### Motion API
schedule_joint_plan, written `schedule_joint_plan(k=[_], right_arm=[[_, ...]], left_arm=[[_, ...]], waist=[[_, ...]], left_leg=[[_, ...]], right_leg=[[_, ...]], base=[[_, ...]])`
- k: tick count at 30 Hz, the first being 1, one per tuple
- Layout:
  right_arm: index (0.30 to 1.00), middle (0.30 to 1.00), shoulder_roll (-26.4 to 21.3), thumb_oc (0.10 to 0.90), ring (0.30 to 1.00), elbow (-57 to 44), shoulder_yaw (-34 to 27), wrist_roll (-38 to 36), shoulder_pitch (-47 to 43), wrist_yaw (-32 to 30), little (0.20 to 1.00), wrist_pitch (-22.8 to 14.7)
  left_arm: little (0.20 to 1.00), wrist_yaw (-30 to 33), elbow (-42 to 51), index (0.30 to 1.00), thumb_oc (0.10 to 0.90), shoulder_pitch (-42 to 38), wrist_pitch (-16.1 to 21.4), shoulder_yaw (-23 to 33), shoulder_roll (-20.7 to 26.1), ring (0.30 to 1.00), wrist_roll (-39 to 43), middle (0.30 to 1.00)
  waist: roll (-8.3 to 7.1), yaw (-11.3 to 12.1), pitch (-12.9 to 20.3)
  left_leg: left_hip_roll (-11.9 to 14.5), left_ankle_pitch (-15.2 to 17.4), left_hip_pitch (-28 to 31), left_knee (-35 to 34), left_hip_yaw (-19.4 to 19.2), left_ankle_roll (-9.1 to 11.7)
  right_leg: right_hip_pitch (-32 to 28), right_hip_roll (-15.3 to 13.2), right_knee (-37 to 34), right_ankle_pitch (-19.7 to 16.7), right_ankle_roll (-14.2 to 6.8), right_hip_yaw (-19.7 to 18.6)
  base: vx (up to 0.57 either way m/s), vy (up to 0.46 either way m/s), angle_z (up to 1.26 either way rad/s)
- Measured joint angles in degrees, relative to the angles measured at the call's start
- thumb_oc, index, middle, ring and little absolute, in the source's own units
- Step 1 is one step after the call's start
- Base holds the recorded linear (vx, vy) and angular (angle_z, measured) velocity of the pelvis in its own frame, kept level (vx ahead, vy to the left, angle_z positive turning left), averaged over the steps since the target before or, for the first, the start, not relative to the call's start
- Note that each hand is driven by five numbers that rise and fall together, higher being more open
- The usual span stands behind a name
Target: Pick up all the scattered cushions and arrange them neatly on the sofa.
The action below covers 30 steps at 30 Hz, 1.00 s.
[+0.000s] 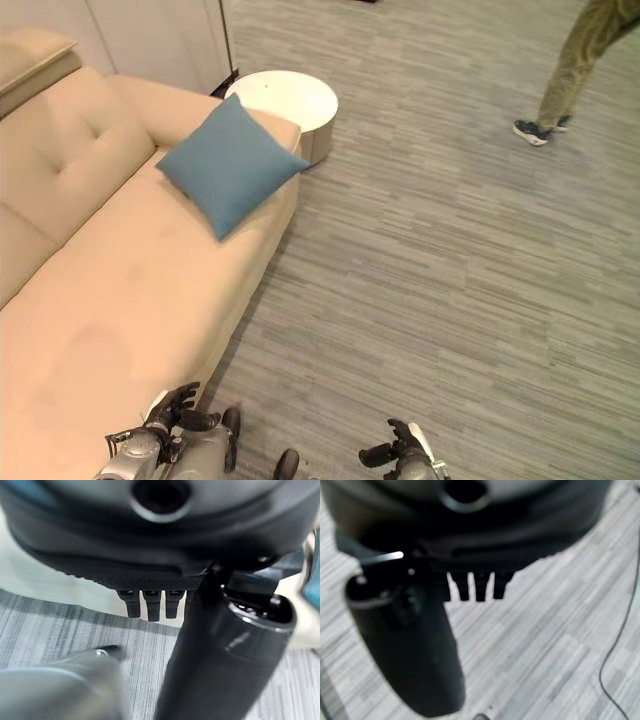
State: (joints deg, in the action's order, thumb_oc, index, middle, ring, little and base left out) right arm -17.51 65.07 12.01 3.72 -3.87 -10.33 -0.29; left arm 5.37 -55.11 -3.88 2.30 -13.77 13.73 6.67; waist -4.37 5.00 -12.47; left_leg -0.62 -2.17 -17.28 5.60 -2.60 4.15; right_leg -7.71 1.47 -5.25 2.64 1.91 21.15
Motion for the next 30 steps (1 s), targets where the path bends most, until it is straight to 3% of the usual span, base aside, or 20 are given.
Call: schedule_joint_plan(k=[1,4,5,7,8,9,10,11,12,15,16,17,19,21,23,24,25,27,29,30], right_arm=[[0.9,0.9,0.1,0.8,0.9,0.67,0.06,0.04,-0.19,0.1,0.9,0.03],[0.9,0.9,-0.13,0.8,0.9,2.05,0.0,0.41,-0.12,0.29,0.9,0.14],[0.9,0.9,0.57,0.8,0.9,1.89,0.06,0.53,0.21,0.08,0.9,0.15],[0.9,0.9,0.84,0.8,0.9,1.81,-0.01,0.81,0.64,0.49,0.9,0.18],[0.9,0.9,1.11,0.8,0.9,1.65,0.05,0.88,0.88,0.82,0.9,0.11],[0.9,0.9,1.19,0.8,0.9,1.68,0.07,1.03,0.87,1.03,0.9,0.18],[0.9,0.9,1.19,0.8,0.9,1.68,0.07,1.03,0.87,1.03,0.9,0.18],[0.9,0.9,1.17,0.8,0.9,1.48,0.01,1.4,0.92,1.31,0.9,0.26],[0.9,0.9,1.09,0.8,0.9,1.4,0.02,1.58,0.8,1.35,0.9,0.21],[0.9,0.9,0.22,0.8,0.9,-0.64,-0.06,1.86,0.1,1.33,0.9,0.08],[0.9,0.9,0.08,0.8,0.9,-1.1,0.01,1.98,-1.24,1.38,0.9,0.05],[0.9,0.9,0.06,0.8,0.9,-1.25,0.04,1.98,-1.5,1.38,0.9,0.07],[0.9,0.9,0.15,0.8,0.9,-2.59,1.12,1.98,-2.27,1.45,0.9,-0.17],[0.9,0.9,0.73,0.8,0.9,-2.84,1.15,1.96,-2.04,1.47,0.9,-0.29],[0.9,0.9,1.35,0.8,0.9,-2.8,1.13,1.97,-1.16,1.51,0.9,-0.19],[0.9,0.9,1.56,0.8,0.9,-2.29,1.02,1.94,-0.83,1.51,0.9,-0.18],[0.9,0.9,1.56,0.8,0.9,-2.3,1.02,1.94,-0.02,1.51,0.9,-0.16],[0.9,0.9,1.54,0.8,0.9,-2.32,1.02,1.92,-0.01,1.51,0.9,-0.09],[0.9,0.9,1.17,0.8,0.9,-2.55,1.05,1.54,-0.52,1.42,0.9,-0.43],[0.9,0.9,0.8,0.8,0.9,-2.43,1.1,1.2,-0.34,1.4,0.9,-0.4]], left_arm=[[0.9,0.06,-0.15,0.9,0.8,0.13,-0.05,0.21,-0.05,0.9,0.03,0.9],[0.9,0.14,-0.27,0.9,0.8,2.72,-0.08,0.77,-0.29,0.9,0.11,0.9],[0.9,0.16,-0.75,0.9,0.8,3.14,-0.23,0.47,0.23,0.9,0.1,0.9],[0.9,0.07,-0.7,0.9,0.8,2.94,-0.09,0.41,0.23,0.9,0.1,0.9],[0.9,0.12,-0.67,0.9,0.8,2.84,-0.1,0.46,0.41,0.9,0.09,0.9],[0.9,0.08,-0.68,0.9,0.8,2.7,-0.15,0.45,0.56,0.9,0.1,0.9],[0.9,0.08,-0.68,0.9,0.8,2.7,-0.15,0.45,0.56,0.9,0.1,0.9],[0.9,0.23,-0.71,0.9,0.8,2.68,-0.14,0.13,0.69,0.9,0.12,0.9],[0.9,0.34,-0.73,0.9,0.8,2.64,-0.12,0.09,0.65,0.9,0.11,0.9],[0.9,0.34,-0.7,0.9,0.8,2.54,-0.12,0.33,1.18,0.9,0.11,0.9],[0.9,0.41,-1.44,0.9,0.8,2.47,-0.1,0.57,1.55,0.9,0.1,0.9],[0.9,0.44,-1.98,0.9,0.8,2.2,-0.03,0.6,1.51,0.9,0.11,0.9],[0.9,0.56,-4.08,0.9,0.8,1.76,-0.1,1.18,1.47,0.9,0.09,0.9],[0.9,0.74,-5.13,0.9,0.8,1.75,-0.01,1.24,1.44,0.9,0.09,0.9],[0.9,0.97,-4.9,0.9,0.8,3.18,0.08,1.2,1.66,0.9,0.1,0.9],[0.9,1.49,-5.26,0.9,0.8,4.31,0.12,1.02,1.07,0.9,0.08,0.9],[0.9,1.53,-5.25,0.9,0.8,4.87,0.0,0.77,0.78,0.9,0.07,0.9],[0.9,1.19,-5.22,0.9,0.8,5.16,0.02,0.77,-0.03,0.9,0.08,0.9],[0.9,0.47,-5.04,0.9,0.8,4.97,0.13,1.48,0.05,0.9,0.3,0.9],[0.9,0.43,-4.67,0.9,0.8,4.64,0.65,2.74,-0.11,0.9,1.28,0.9]], waist=[[0.33,0.13,0.09],[2.66,0.69,1.39],[1.7,0.04,2.06],[2.38,0.5,2.22],[2.4,0.39,2.41],[2.18,0.26,2.42],[2.18,0.26,2.42],[2.41,0.38,2.2],[3.24,0.38,2.1],[4.56,-0.09,1.85],[5.22,-0.64,1.33],[5.33,-0.71,1.14],[5.29,-1.24,0.82],[4.65,-1.65,0.89],[2.83,-1.33,1.77],[2.84,-1.41,2.24],[3.03,-1.92,2.89],[2.9,-1.07,3.12],[1.77,0.18,2.81],[1.52,1.19,2.63]], left_leg=[[-0.8,-1.58,0.55,-1.89,0.22,-0.47],[-1.27,-6.56,4.4,-3.02,0.35,-5.19],[-2.77,-8.04,5.45,-3.09,0.58,-7.39],[-3.05,-5.53,8.62,-4.6,1.01,-8.74],[-3.78,-4.29,10.58,-5.31,1.48,-9.32],[-4.48,-3.51,11.41,-5.17,1.58,-9.9],[-4.48,-3.51,11.41,-5.17,1.58,-9.9],[-6.51,-0.3,15.51,-5.04,2.43,-12.92],[-6.41,0.64,16.66,-5.01,3.06,-13.3],[-5.78,1.78,18.16,-4.91,4.4,-12.5],[-5.19,2.22,19.58,-4.98,5.52,-11.45],[-5.0,2.57,20.08,-5.04,5.72,-11.18],[-4.83,4.54,21.89,-5.18,7.09,-9.4],[-4.51,5.06,24.06,-6.17,8.04,-9.22],[-4.75,6.79,26.89,-7.38,8.36,-8.04],[-3.71,8.54,27.99,-6.79,9.85,-7.13],[-2.99,9.32,28.38,-5.53,10.51,-6.39],[-1.66,10.85,24.85,3.01,9.66,-3.75],[-1.64,9.93,14.9,23.68,7.16,-1.82],[-0.88,9.61,11.71,29.65,6.13,-1.31]], right_leg=[[-1.24,0.17,0.0,1.59,-0.77,-1.25],[-5.28,1.14,0.57,4.26,-2.86,-4.24],[-5.52,-0.08,2.39,5.86,-4.19,-4.26],[-0.82,-3.07,16.45,9.61,-6.77,-4.32],[2.89,-5.8,27.55,11.37,-8.3,-4.42],[4.95,-7.46,34.18,11.3,-8.84,-4.77],[4.95,-7.46,34.18,11.3,-8.84,-4.77],[13.42,-14.25,56.18,6.12,-11.21,-4.7],[15.21,-14.8,57.53,6.53,-10.86,-4.7],[19.07,-14.82,51.88,8.53,-9.91,-4.11],[20.31,-14.36,41.9,9.1,-9.32,-3.57],[20.52,-14.22,37.96,9.0,-9.18,-3.62],[23.49,-12.25,23.0,4.78,-8.86,-8.48],[23.91,-10.69,16.47,-0.3,-9.59,-12.97],[23.91,-10.88,15.65,-3.37,-7.6,-9.95],[22.4,-10.19,16.29,-7.07,-5.63,-10.3],[21.61,-9.17,15.83,-7.37,-4.29,-9.88],[18.65,-7.54,12.67,-7.1,-2.84,-8.14],[14.89,-6.29,8.1,-8.11,0.45,-7.2],[13.46,-5.83,6.64,-8.1,1.32,-7.08]], base=[[0.48,0.102,-0.4],[0.25,0.088,-0.53],[0.35,0.157,-0.22],[0.36,0.193,-0.13],[0.36,0.207,0.05],[0.34,0.176,0.09],[0.26,0.07,0.26],[0.19,0.028,0.25],[0.33,-0.056,0.38],[0.27,-0.12,0.28],[0.29,-0.183,0.26],[0.43,-0.28,0.28],[0.31,-0.198,0.23],[0.22,-0.173,0.48],[0.3,-0.288,0.39],[0.23,-0.252,0.41],[0.11,-0.167,0.43],[0.06,-0.249,0.25],[0.06,-0.268,0.08],[0.1,-0.131,-0.04]])
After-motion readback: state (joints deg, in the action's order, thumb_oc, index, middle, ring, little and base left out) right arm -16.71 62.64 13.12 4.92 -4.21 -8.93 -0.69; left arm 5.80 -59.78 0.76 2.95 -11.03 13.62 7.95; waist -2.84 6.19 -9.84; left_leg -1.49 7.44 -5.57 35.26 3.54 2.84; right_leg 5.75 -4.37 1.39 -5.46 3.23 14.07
